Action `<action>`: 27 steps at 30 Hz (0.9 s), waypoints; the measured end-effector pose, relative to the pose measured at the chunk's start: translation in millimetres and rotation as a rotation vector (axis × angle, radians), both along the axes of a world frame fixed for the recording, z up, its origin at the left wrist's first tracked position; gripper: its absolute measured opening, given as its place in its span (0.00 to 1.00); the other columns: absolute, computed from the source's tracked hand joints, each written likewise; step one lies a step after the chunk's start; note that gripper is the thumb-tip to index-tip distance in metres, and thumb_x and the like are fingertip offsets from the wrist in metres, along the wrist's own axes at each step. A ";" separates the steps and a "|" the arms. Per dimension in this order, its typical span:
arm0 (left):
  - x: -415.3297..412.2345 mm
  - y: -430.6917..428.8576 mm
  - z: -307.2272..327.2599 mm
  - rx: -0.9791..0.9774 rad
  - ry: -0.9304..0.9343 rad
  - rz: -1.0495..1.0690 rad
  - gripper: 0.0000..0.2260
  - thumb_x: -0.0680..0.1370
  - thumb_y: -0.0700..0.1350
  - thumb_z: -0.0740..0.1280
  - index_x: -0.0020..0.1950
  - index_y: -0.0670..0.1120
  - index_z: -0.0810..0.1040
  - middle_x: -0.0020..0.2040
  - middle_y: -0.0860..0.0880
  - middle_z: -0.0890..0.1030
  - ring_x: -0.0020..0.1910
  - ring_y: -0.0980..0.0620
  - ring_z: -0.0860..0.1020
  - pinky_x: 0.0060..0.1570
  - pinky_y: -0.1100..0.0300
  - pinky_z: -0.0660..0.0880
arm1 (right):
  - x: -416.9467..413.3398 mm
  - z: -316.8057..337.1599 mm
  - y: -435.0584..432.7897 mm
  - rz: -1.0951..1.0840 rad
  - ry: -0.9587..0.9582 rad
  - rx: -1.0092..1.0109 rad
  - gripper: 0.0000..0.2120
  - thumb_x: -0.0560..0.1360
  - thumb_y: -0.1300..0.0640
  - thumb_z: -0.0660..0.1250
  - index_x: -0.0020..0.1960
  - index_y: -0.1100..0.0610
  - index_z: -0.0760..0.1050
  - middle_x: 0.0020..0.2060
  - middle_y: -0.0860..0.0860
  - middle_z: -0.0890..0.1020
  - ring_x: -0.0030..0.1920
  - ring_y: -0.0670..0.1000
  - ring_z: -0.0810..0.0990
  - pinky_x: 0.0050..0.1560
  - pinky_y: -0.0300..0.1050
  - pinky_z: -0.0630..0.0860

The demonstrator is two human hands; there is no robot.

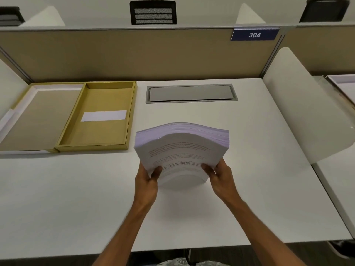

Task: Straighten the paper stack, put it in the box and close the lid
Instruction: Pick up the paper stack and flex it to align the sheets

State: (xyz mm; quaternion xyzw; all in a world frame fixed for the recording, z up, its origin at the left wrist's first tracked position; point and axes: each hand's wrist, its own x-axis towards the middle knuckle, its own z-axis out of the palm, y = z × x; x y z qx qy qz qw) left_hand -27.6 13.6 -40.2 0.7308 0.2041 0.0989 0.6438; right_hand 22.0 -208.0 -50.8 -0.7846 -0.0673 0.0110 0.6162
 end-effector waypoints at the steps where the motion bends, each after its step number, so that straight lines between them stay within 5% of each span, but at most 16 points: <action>1: 0.9 -0.1 -0.1 -0.008 -0.003 0.011 0.19 0.79 0.35 0.67 0.70 0.45 0.72 0.57 0.55 0.81 0.56 0.60 0.79 0.48 0.73 0.77 | 0.6 -1.1 0.8 -0.005 -0.006 0.004 0.21 0.79 0.64 0.66 0.69 0.48 0.72 0.57 0.35 0.82 0.58 0.41 0.81 0.53 0.31 0.76; 4: 2.7 -2.7 -0.3 -0.015 -0.005 0.031 0.20 0.79 0.34 0.67 0.71 0.44 0.71 0.56 0.52 0.81 0.58 0.53 0.79 0.46 0.73 0.77 | 1.4 -1.2 0.5 -0.016 -0.018 0.006 0.20 0.78 0.65 0.66 0.69 0.52 0.73 0.55 0.36 0.83 0.56 0.41 0.82 0.51 0.30 0.76; 7: -1.2 -1.7 -2.7 -0.018 -0.006 0.025 0.22 0.79 0.34 0.67 0.71 0.46 0.70 0.57 0.56 0.80 0.57 0.57 0.78 0.48 0.73 0.77 | -0.8 -1.2 -0.3 -0.008 -0.008 -0.002 0.20 0.79 0.64 0.66 0.67 0.49 0.73 0.55 0.36 0.83 0.56 0.41 0.81 0.50 0.29 0.76; 11: -4.7 -2.8 -4.6 -0.020 -0.002 -0.010 0.22 0.80 0.34 0.66 0.73 0.46 0.69 0.58 0.52 0.80 0.59 0.55 0.78 0.56 0.61 0.76 | -3.0 -5.0 -2.6 0.000 0.001 0.001 0.19 0.80 0.63 0.66 0.68 0.50 0.72 0.57 0.37 0.82 0.59 0.44 0.81 0.54 0.35 0.78; 14: -4.4 -3.9 -2.8 -0.016 -0.010 0.007 0.21 0.80 0.34 0.66 0.72 0.46 0.70 0.56 0.53 0.80 0.58 0.54 0.79 0.51 0.66 0.79 | -2.7 -7.2 -3.4 -0.026 -0.016 0.016 0.18 0.79 0.61 0.66 0.68 0.54 0.73 0.56 0.37 0.83 0.57 0.44 0.82 0.52 0.35 0.78; 17: -6.0 -1.9 -3.8 0.017 -0.017 -0.023 0.21 0.80 0.35 0.66 0.72 0.47 0.69 0.56 0.56 0.80 0.58 0.58 0.78 0.50 0.71 0.78 | -4.2 -5.8 -3.8 -0.024 -0.008 0.002 0.17 0.79 0.59 0.66 0.65 0.46 0.73 0.55 0.34 0.83 0.56 0.42 0.82 0.50 0.31 0.77; 22: -5.9 -0.6 -1.4 0.019 0.019 -0.054 0.24 0.80 0.35 0.66 0.74 0.46 0.66 0.61 0.50 0.79 0.61 0.53 0.77 0.62 0.51 0.77 | -6.2 0.9 -0.4 0.002 0.006 -0.037 0.24 0.80 0.61 0.66 0.63 0.32 0.70 0.56 0.33 0.81 0.58 0.38 0.80 0.52 0.27 0.74; 27: -9.2 -1.6 27.9 -0.037 -0.133 -0.033 0.26 0.74 0.41 0.73 0.69 0.54 0.69 0.57 0.57 0.80 0.59 0.54 0.78 0.56 0.59 0.80 | -13.7 17.6 1.8 -0.047 0.016 0.125 0.24 0.75 0.54 0.73 0.68 0.45 0.70 0.59 0.39 0.81 0.62 0.45 0.79 0.54 0.32 0.77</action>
